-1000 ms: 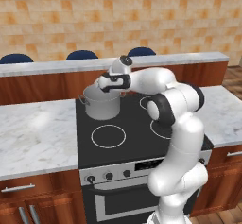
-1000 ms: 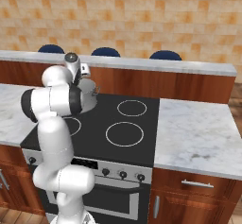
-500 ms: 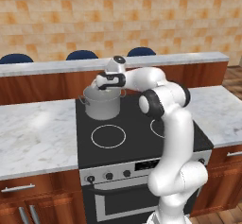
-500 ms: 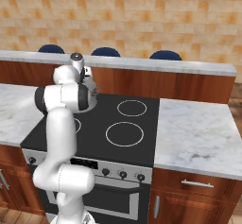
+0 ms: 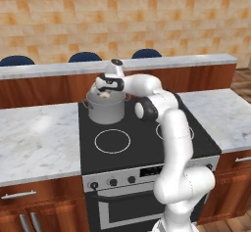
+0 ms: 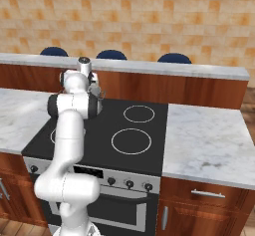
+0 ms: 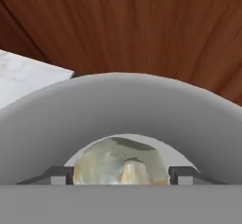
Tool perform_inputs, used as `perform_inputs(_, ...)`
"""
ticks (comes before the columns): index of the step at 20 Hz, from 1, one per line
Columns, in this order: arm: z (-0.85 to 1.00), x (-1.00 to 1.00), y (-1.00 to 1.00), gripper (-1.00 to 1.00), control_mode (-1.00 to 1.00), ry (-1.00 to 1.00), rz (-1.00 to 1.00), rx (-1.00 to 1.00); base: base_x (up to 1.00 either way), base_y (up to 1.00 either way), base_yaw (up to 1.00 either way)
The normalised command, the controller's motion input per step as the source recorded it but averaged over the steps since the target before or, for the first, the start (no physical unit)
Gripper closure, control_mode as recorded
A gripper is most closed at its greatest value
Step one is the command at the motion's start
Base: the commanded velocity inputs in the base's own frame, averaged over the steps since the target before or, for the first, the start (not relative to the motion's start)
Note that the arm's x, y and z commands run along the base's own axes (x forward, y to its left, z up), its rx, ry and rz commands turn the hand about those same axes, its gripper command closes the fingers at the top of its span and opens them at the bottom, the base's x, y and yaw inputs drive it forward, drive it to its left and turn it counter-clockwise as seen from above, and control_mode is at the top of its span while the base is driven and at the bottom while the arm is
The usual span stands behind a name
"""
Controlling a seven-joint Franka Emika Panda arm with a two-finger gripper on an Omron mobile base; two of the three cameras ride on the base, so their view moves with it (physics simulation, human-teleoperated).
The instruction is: Turn on the burner for the pot on the stove. Wait thirty seconds for the pot to heat up. Then add the garlic to the pot.
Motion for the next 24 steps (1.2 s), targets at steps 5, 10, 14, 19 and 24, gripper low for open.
perform_inputs(5,-0.03,0.32,0.00,-1.00,-1.00,0.05,-0.02,0.00,0.00,0.00,0.00)
perform_inputs(10,0.08,-0.27,-0.14,-1.00,-1.00,0.00,-0.03,0.00,0.00,0.00,0.00)
perform_inputs(14,0.21,-0.68,-0.30,-1.00,-1.00,-0.01,-0.07,0.00,0.00,0.00,0.00)
perform_inputs(19,0.50,-0.98,-0.66,-1.00,-1.00,-0.18,-0.04,0.04,0.00,0.00,0.00)
perform_inputs(24,-0.05,-1.00,-0.67,-1.00,-1.00,-0.19,-0.05,0.08,0.00,0.00,0.00)
